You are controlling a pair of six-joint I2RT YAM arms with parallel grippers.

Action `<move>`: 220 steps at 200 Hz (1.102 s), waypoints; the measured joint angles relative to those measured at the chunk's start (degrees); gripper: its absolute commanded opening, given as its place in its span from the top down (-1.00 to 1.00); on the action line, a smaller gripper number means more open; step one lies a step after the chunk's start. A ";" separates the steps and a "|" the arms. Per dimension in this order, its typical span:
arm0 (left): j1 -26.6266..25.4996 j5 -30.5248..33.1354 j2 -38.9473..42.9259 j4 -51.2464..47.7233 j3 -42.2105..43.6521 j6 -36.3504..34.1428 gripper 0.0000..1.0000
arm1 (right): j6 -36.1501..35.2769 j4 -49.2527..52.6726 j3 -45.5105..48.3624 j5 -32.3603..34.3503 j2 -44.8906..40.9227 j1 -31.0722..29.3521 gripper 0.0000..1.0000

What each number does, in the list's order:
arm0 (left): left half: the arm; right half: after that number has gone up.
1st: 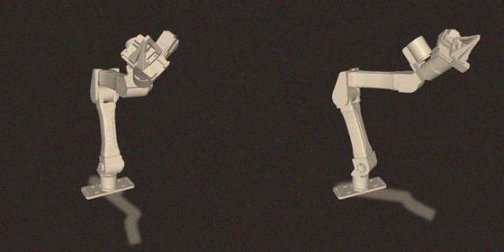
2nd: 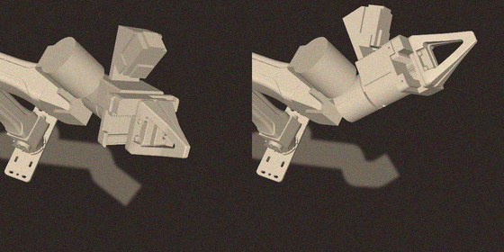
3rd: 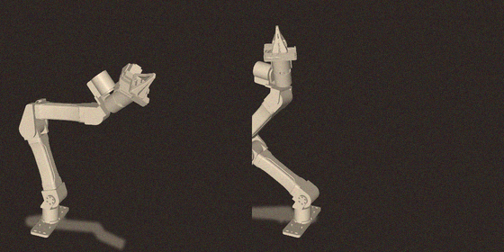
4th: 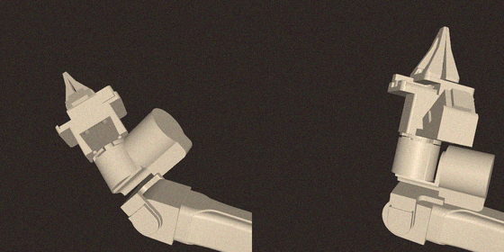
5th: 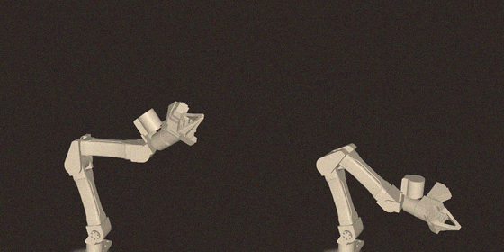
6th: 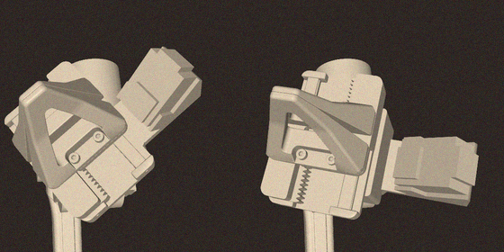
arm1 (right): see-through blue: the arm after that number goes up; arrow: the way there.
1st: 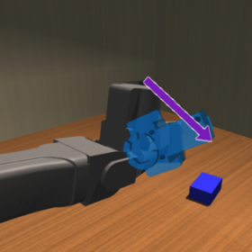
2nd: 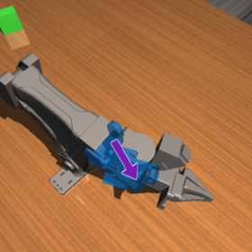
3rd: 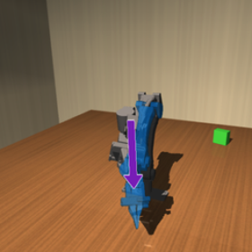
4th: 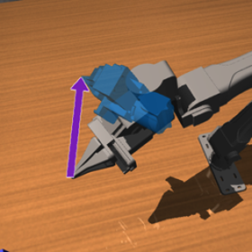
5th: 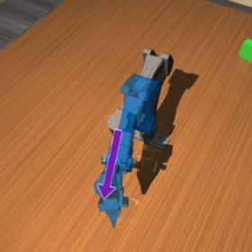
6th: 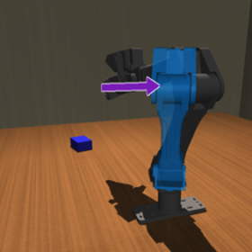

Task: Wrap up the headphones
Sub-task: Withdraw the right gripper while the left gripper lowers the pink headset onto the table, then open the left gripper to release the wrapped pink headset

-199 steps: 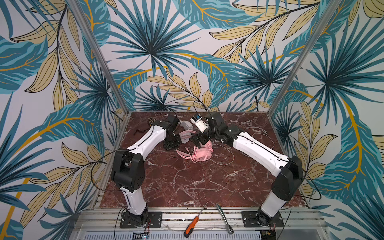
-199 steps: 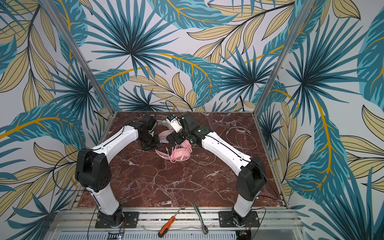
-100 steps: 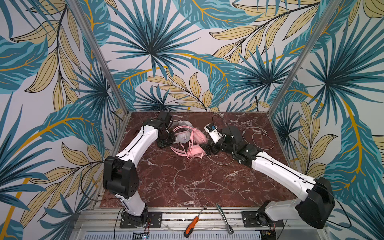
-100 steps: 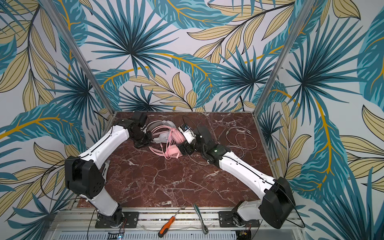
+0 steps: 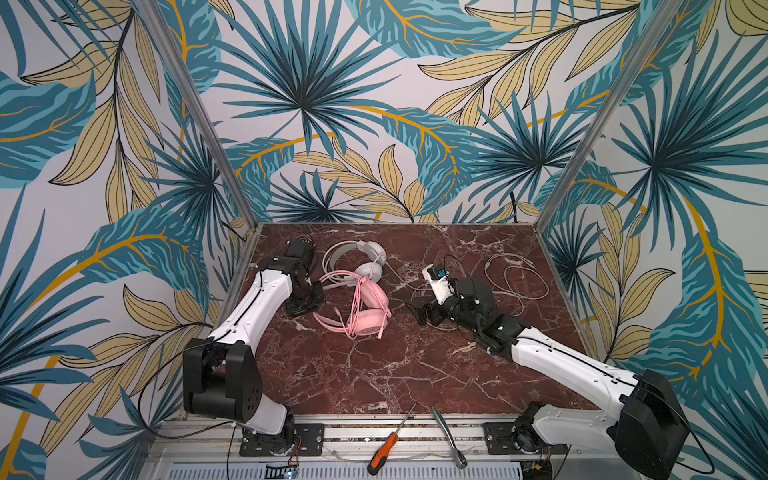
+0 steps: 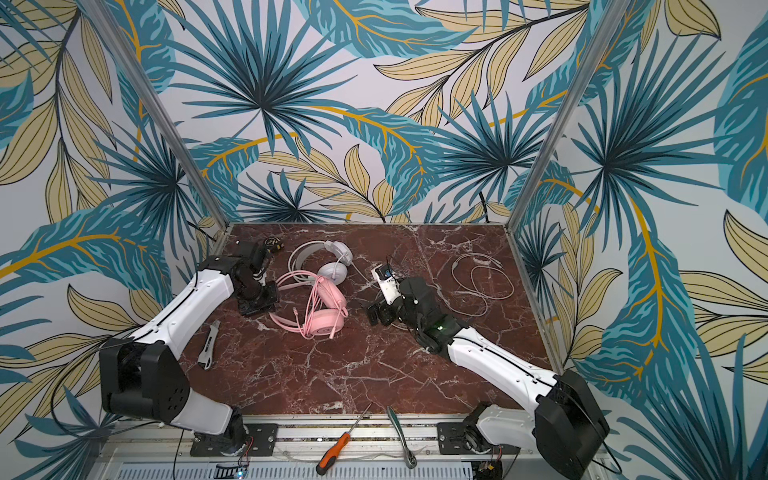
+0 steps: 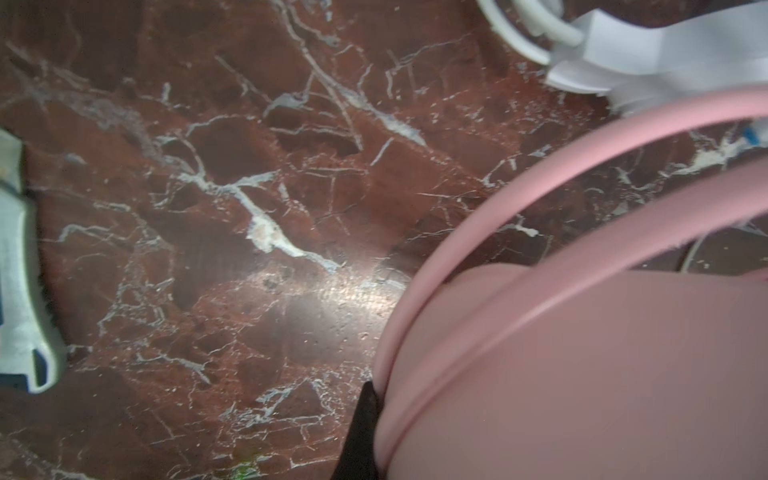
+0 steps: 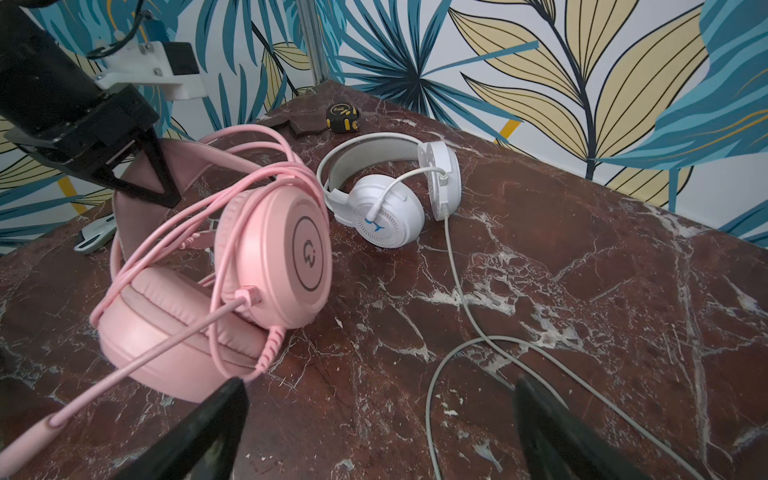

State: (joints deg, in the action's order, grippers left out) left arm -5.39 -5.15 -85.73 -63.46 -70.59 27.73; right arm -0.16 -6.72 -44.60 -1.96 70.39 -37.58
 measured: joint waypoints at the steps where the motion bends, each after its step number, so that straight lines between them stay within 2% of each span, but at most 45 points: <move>1: 0.09 0.02 0.07 0.00 0.11 -0.07 1.00 | 0.00 -0.04 0.02 0.00 0.00 0.00 -0.99; 36: 3.30 1.84 0.48 -0.39 3.63 -3.30 1.00 | -0.04 -1.73 0.15 0.09 0.00 0.00 -0.99; 80: 4.81 2.86 -1.79 1.05 5.88 -7.10 1.00 | 0.02 -2.93 1.05 0.57 0.00 0.00 -0.99; 149: 12.09 -0.04 -5.84 7.76 11.74 -12.57 1.00 | 0.17 -4.96 3.39 0.90 0.00 0.00 -0.99; 220: 13.33 -0.44 -12.61 9.94 10.67 -16.20 0.96 | 0.59 -6.32 5.05 2.71 0.00 0.00 -0.99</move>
State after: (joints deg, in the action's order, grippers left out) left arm 7.94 -5.58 -98.35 -53.52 -59.92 11.53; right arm 0.43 -13.04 -39.55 0.75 70.39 -37.58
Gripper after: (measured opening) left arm 0.082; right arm 0.995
